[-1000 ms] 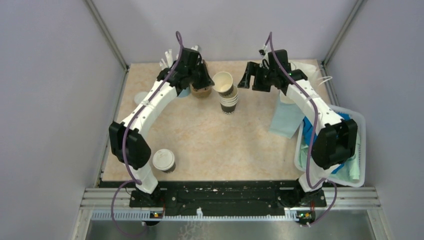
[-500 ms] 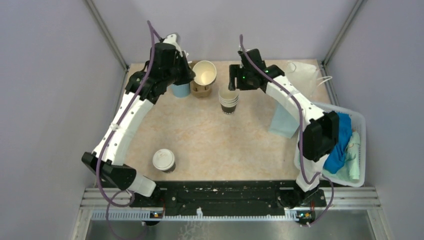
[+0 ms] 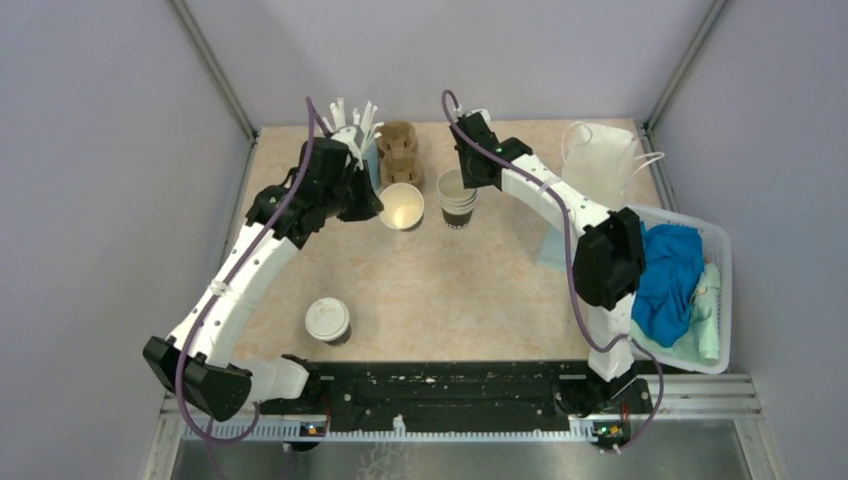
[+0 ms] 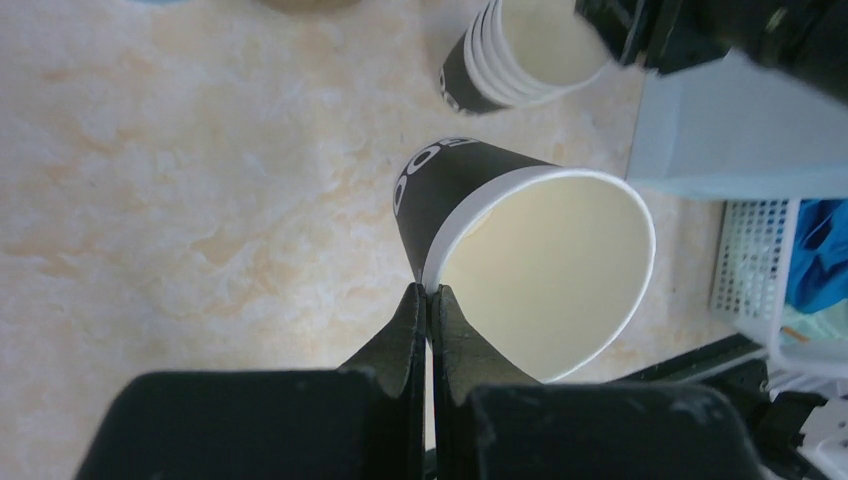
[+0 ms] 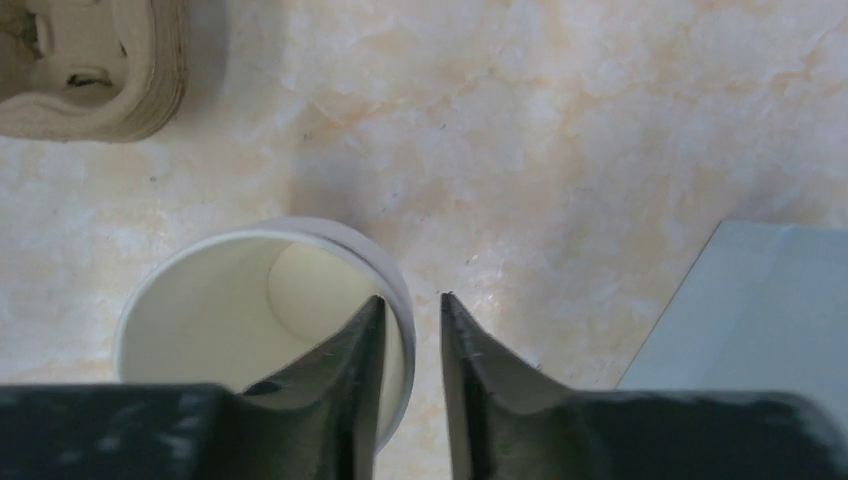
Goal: Pack the takeout coffee
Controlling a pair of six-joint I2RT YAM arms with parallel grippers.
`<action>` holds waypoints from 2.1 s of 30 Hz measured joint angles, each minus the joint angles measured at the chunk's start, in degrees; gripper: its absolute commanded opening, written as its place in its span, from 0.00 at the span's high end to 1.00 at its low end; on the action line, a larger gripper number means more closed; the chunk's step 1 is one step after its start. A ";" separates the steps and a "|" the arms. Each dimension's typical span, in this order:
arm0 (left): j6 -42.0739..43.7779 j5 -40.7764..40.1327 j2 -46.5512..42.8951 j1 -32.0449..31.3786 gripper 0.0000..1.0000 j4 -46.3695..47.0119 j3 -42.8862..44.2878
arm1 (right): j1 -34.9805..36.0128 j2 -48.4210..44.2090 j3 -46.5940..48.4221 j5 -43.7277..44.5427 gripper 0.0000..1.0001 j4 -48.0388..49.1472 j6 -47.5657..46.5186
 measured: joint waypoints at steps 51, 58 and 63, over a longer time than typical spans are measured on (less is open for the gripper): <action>3.85 10.73 3.72 -11.02 0.50 11.54 -28.26 | -4.94 9.88 5.53 -10.08 0.24 25.88 2.82; 2.05 5.33 3.56 -10.93 0.17 6.34 -23.23 | -4.94 6.43 8.90 -13.18 0.19 11.65 3.48; 0.57 0.68 0.96 -7.15 0.10 4.22 -18.56 | -4.94 -4.59 2.67 -15.74 0.16 5.27 2.29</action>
